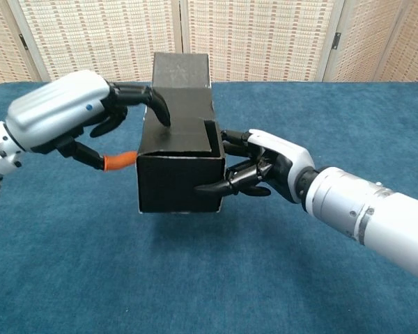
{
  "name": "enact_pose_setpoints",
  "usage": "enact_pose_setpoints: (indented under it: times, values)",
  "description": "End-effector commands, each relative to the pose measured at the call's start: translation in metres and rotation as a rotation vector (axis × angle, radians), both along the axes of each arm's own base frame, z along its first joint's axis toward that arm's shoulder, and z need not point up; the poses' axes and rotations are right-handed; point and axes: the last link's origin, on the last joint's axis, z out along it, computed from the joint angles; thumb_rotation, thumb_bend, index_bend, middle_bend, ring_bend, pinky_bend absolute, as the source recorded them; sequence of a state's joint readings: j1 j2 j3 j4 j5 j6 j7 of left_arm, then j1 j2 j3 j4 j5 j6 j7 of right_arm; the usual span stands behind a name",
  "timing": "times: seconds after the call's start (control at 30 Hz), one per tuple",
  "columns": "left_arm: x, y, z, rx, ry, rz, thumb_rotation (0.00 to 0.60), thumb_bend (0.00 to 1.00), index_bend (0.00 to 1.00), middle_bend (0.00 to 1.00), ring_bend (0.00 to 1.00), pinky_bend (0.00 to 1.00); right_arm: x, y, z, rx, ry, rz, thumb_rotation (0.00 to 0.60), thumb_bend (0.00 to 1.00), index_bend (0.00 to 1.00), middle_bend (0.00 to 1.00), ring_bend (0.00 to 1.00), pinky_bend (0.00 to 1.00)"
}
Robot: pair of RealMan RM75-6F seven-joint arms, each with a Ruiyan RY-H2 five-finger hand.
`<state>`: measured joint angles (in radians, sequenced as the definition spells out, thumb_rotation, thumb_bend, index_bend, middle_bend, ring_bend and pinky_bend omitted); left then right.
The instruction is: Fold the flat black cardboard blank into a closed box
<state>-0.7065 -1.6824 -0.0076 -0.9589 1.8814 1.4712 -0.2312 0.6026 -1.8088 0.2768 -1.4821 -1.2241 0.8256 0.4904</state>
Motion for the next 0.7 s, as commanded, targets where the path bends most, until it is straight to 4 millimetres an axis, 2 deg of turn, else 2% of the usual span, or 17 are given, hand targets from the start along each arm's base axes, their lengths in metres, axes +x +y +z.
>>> enact_pose_setpoints:
  times: [0.03, 0.43, 0.7]
  values:
    - [-0.004, -0.001, -0.015, -0.027, 0.032, -0.018, 0.600, 0.32, 0.42, 0.44, 0.85, 0.95, -0.003, -0.001, -0.007, -0.002, 0.018, 0.010, 0.600, 0.20, 0.39, 0.56, 0.72, 1.00]
    - [-0.013, -0.001, -0.040, 0.002, 0.103, -0.093, 0.600, 0.32, 0.45, 0.47, 0.85, 0.94, -0.018, -0.010, -0.025, -0.017, 0.066, 0.027, 0.600, 0.20, 0.39, 0.56, 0.72, 1.00]
    - [-0.021, -0.001, -0.055, 0.010, 0.239, -0.119, 0.600, 0.32, 0.46, 0.46, 0.85, 0.94, -0.027, -0.008, -0.037, -0.026, 0.108, 0.057, 0.600, 0.20, 0.39, 0.56, 0.72, 1.00]
